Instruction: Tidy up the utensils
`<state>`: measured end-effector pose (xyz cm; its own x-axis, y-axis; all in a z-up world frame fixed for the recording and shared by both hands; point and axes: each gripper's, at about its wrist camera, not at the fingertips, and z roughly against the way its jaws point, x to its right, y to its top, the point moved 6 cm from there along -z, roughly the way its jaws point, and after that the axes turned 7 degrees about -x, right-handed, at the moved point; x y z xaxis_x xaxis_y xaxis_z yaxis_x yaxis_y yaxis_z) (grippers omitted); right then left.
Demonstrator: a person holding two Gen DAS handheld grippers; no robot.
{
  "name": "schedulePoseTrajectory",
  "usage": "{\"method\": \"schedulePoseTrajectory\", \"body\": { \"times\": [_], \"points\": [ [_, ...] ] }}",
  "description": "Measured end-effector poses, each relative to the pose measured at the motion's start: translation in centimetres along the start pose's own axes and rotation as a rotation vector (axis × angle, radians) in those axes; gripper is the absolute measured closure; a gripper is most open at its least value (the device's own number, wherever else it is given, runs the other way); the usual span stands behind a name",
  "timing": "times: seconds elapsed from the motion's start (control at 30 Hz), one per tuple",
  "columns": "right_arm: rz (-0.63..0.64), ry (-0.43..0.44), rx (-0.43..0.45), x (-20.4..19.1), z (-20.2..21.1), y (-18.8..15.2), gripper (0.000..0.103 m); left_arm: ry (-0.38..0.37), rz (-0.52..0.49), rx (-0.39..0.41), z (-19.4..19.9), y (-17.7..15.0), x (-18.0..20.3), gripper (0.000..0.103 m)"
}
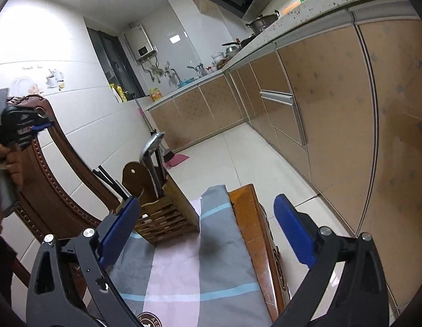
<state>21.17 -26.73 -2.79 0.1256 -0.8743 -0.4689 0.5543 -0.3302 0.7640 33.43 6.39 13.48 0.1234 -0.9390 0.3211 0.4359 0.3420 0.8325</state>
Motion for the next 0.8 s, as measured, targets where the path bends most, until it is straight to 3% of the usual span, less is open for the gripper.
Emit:
{"method": "schedulePoseTrajectory", "body": {
  "times": [0.13,0.3,0.37,0.4,0.43,0.5,0.6,0.8],
  "points": [
    [-0.006,0.003,-0.007,0.3,-0.3,0.0,0.007,0.010,0.041,-0.042,-4.0,-1.5,-1.6,0.096],
    [0.012,0.017,-0.030,-0.6,-1.1,-0.4,0.007,0.029,0.062,-0.186,-9.1,-5.7,-3.1,0.095],
    [0.020,0.021,-0.041,-1.1,-1.4,-0.5,0.007,0.063,0.029,-0.238,-10.3,-7.9,-3.7,0.063],
    [0.021,0.025,-0.044,-1.2,-1.5,-0.6,0.007,0.079,0.017,-0.238,-10.2,-8.7,-3.9,0.030],
    [0.024,0.029,-0.047,-1.5,-1.6,-0.6,0.007,0.100,0.001,-0.221,-9.8,-9.3,-4.0,0.014],
    [0.042,0.034,-0.058,-2.1,-1.8,-0.9,0.007,0.124,-0.070,-0.202,-7.9,-11.3,-3.8,0.011],
    [0.077,0.030,-0.075,-3.0,-2.0,-1.3,0.007,0.159,-0.173,-0.235,-4.4,-15.6,-3.7,0.005],
    [0.226,-0.013,-0.147,-5.9,-2.0,-3.1,0.007,0.227,-0.292,-0.236,3.7,-23.7,-3.8,0.004]
  ]
}}
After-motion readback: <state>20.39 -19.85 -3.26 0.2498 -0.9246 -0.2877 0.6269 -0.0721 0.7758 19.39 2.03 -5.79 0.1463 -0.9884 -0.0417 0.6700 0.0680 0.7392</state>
